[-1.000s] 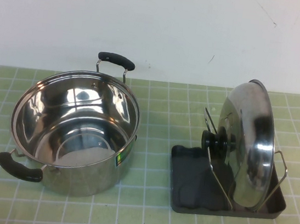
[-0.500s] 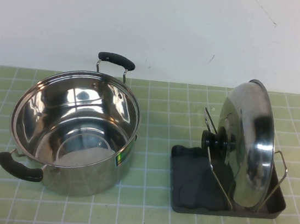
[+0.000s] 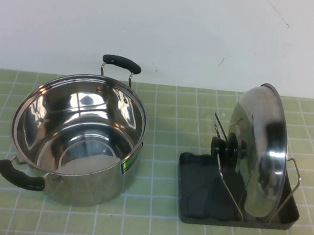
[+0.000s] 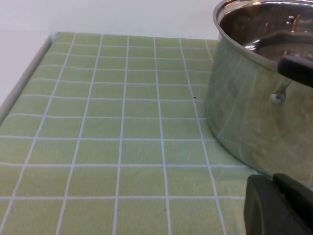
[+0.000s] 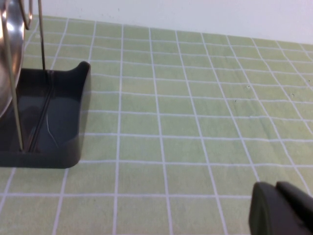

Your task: Put pot lid on rack

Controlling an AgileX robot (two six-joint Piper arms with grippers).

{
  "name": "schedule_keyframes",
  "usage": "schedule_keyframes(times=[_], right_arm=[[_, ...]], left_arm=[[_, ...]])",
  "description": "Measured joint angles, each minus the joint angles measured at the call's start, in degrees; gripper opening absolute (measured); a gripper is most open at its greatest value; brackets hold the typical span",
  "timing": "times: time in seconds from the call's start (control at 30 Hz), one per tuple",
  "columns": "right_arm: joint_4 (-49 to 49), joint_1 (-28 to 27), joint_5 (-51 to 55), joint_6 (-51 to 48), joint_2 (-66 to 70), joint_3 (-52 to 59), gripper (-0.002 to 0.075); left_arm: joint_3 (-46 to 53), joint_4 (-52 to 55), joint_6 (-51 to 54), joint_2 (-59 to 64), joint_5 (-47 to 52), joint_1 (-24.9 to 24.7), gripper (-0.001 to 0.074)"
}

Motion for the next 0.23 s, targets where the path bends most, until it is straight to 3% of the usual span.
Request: schedule_keyframes(times=[0.23], right_arm=[[0.0, 0.0, 0.0, 0.0, 0.0, 0.0, -0.0001]], left_arm=[[0.0, -1.6, 0.2, -0.1, 0.0, 0.6, -0.0001]])
